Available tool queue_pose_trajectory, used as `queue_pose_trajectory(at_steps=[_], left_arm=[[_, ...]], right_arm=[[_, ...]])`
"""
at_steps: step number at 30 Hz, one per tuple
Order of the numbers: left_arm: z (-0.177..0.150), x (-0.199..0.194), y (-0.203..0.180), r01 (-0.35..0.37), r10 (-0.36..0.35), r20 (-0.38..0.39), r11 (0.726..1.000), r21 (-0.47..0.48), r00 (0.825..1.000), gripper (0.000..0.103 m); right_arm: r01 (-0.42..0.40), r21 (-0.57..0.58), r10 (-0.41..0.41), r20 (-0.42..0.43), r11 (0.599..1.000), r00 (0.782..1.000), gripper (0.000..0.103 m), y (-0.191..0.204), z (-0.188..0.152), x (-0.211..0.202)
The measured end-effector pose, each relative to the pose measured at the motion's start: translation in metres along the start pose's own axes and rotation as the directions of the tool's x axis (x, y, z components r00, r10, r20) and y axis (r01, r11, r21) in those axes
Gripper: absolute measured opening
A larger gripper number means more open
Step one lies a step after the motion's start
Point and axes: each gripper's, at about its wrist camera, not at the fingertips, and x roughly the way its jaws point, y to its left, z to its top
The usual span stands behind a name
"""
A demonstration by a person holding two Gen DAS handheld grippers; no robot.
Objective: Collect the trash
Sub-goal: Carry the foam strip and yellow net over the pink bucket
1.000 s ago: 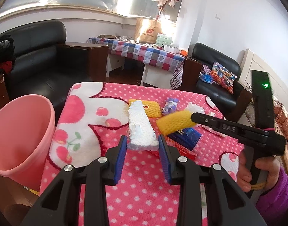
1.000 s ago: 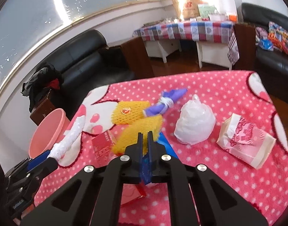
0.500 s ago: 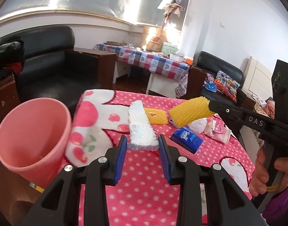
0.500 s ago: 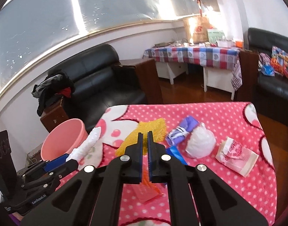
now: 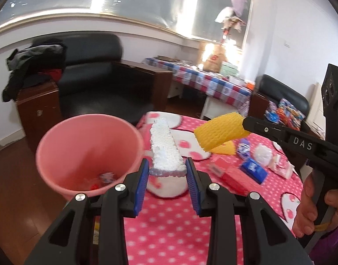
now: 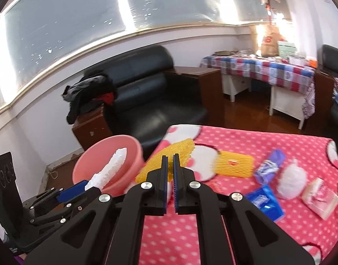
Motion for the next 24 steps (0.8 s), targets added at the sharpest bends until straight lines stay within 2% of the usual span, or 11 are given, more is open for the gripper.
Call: queue_pose_trajectory(at_steps=[6, 12, 19, 24], left_arm=[[0.001, -0.006, 0.042, -0.101, 0.1, -0.011, 0.993, -0.055, 0.995, 0.033], [-0.003, 0.001, 0.084, -0.183, 0.178, -0.058, 0.976, -0.115, 0.982, 0.033], [-0.008, 0.017, 0.11, -0.218, 0.202, -0.123, 0.967, -0.135, 0.972, 0.033], [-0.011, 0.024, 0.118, -0.226, 0.205, -0.151, 0.964, -0.138, 0.967, 0.034]], right_arm=[[-0.061, -0.064, 0.059, -0.034, 0.996, 0.998, 0.005, 0.042, 0.005, 0.031], [-0.09, -0.12, 0.08, -0.089, 0.989, 0.993, 0.005, 0.075, 0.005, 0.067], [-0.109, -0.189, 0.079, -0.16, 0.976, 0.984, 0.005, 0.106, -0.007, 0.102], [-0.116, -0.192, 0.075, -0.207, 0.975, 0.975, 0.005, 0.112, -0.015, 0.119]])
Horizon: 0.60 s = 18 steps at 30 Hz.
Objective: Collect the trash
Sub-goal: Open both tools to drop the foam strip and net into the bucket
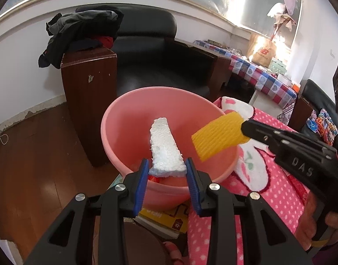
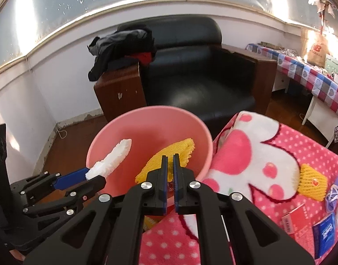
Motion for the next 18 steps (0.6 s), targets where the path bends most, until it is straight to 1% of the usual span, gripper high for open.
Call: queue_pose_trajectory(at_steps=[3, 10, 13, 18], left_arm=[[0.001, 0.003, 0.002, -0.001, 0.001, -0.007, 1.0, -0.003, 1.0, 0.034], [-0.001, 0.009, 0.001, -0.008, 0.008, -0.028, 1.0, -0.01, 1.0, 0.035], [-0.001, 0.008, 0.001, -0.008, 0.007, -0.027, 1.0, -0.013, 1.0, 0.042], [-0.001, 0.005, 0.002, 0.0, 0.0, -0.016, 1.0, -0.028, 1.0, 0.042]], right_arm=[[-0.006, 0.004, 0.006, -0.02, 1.0, 1.0, 0.005, 0.002, -0.002, 0.007], [-0.022, 0.012, 0.022, -0.038, 1.0, 0.999, 0.005, 0.003, -0.005, 0.012], [-0.029, 0.025, 0.03, -0.052, 0.999, 0.998, 0.006, 0.001, -0.005, 0.014], [-0.045, 0.043, 0.048, -0.073, 0.998, 0.996, 0.006, -0.002, -0.007, 0.017]])
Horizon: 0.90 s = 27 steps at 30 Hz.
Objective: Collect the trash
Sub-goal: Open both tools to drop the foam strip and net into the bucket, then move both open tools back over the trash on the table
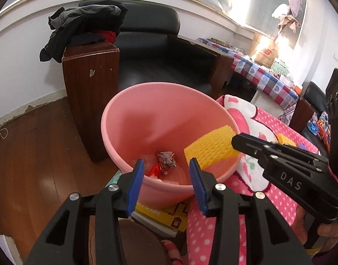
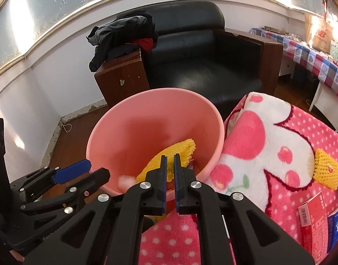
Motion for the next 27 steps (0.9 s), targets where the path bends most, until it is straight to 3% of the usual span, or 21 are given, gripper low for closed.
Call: queue_pose_trajectory(at_steps=[8, 14, 27], left_arm=[[0.001, -0.006, 0.0, 0.001, -0.001, 0.012, 1.0, -0.004, 1.0, 0.042], [0.001, -0.01, -0.001, 0.003, -0.003, 0.019, 1.0, 0.002, 1.0, 0.042], [-0.001, -0.023, -0.017, 0.026, -0.027, 0.03, 0.999, 0.025, 0.999, 0.042]], right_arm=[[-0.015, 0.005, 0.015, -0.003, 1.0, 1.0, 0.008, -0.001, 0.0, 0.0], [-0.027, 0.016, 0.027, 0.013, 1.0, 1.0, 0.023, -0.002, 0.001, -0.005], [0.002, 0.027, -0.004, 0.061, 1.0, 0.998, 0.023, -0.011, -0.013, -0.041]])
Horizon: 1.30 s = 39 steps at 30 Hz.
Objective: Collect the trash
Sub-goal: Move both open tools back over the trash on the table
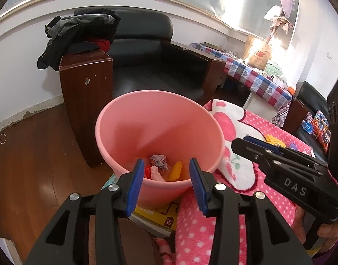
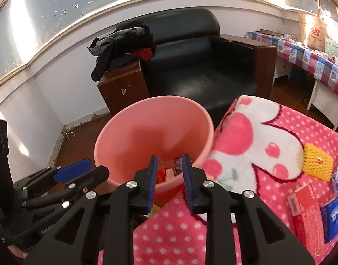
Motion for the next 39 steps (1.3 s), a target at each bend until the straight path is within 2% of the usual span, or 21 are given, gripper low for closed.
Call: queue_pose_trajectory(at_steps=[15, 22, 29, 39], left_arm=[[-0.01, -0.012, -0.048, 0.053, -0.053, -0.004, 0.997, 0.061, 0.999, 0.042], [-0.014, -0.01, -0.074, 0.088, -0.087, -0.014, 0.992, 0.094, 0.996, 0.042], [-0.016, -0.002, -0.104, 0.145, -0.142, -0.033, 0.981, 0.126, 0.989, 0.042], [-0.011, 0.019, -0.158, 0.246, -0.241, -0.047, 0.945, 0.218, 0.969, 0.042]], right_arm=[[0.063, 0.099, -0.066, 0.019, 0.993, 0.998, 0.023, -0.041, -0.039, -0.055], [0.121, 0.124, -0.127, 0.041, 0.985, 0.991, 0.023, -0.062, -0.059, -0.085], [0.196, 0.152, -0.21, 0.083, 0.969, 0.974, 0.023, -0.087, -0.074, -0.113], [0.269, 0.296, -0.315, 0.118, 0.916, 0.942, 0.023, -0.15, -0.088, -0.146]])
